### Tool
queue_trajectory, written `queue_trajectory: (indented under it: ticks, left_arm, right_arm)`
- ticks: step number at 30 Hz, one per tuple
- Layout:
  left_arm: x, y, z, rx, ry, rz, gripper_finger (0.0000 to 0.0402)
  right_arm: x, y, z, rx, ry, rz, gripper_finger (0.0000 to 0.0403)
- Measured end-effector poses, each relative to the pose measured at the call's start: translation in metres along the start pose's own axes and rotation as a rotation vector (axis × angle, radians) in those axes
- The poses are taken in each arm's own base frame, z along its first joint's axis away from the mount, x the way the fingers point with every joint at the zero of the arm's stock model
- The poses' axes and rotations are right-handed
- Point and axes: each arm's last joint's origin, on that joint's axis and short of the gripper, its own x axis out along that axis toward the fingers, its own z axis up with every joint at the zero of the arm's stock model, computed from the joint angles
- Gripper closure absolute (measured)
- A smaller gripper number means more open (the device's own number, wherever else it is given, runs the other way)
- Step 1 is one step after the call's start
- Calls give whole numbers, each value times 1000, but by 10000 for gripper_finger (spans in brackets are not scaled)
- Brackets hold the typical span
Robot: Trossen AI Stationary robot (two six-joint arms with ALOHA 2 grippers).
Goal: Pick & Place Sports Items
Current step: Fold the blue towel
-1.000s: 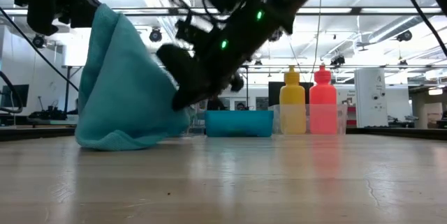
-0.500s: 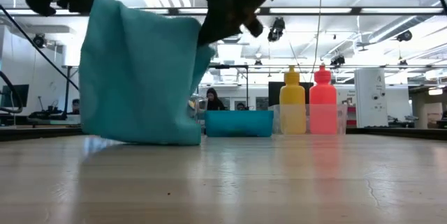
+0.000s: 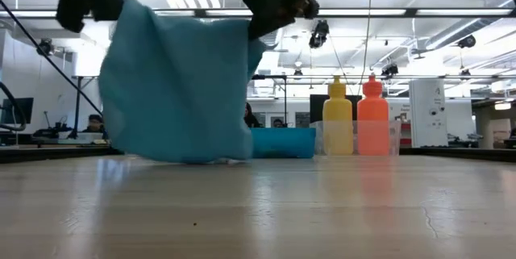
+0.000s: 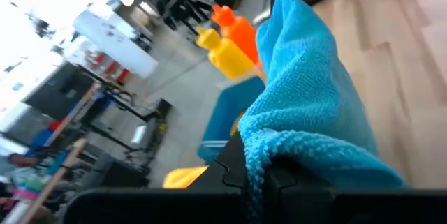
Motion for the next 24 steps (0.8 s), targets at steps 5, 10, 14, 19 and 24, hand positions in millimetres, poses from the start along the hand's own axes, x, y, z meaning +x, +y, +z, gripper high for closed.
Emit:
queue_trajectory:
  ticks: [5,10,14,19,24]
  left_arm:
    - [3,-2,3,14,-1,45,398]
    - [8,-16,-10,53,38,22,398]
    - [11,-26,-18,23,34,-70,398]
    - [10,-33,-17,-25,-33,-277,398]
    - [9,-37,-17,-45,-61,-398,398]
  right_arm:
    - [-13,1,11,-33,-3,-40,395]
    - [-29,16,4,-62,7,-15,395]
    - [-40,26,-7,-55,54,50,395]
    - [-51,37,-15,-15,93,135,395]
    - [-55,41,-18,6,111,166,395]
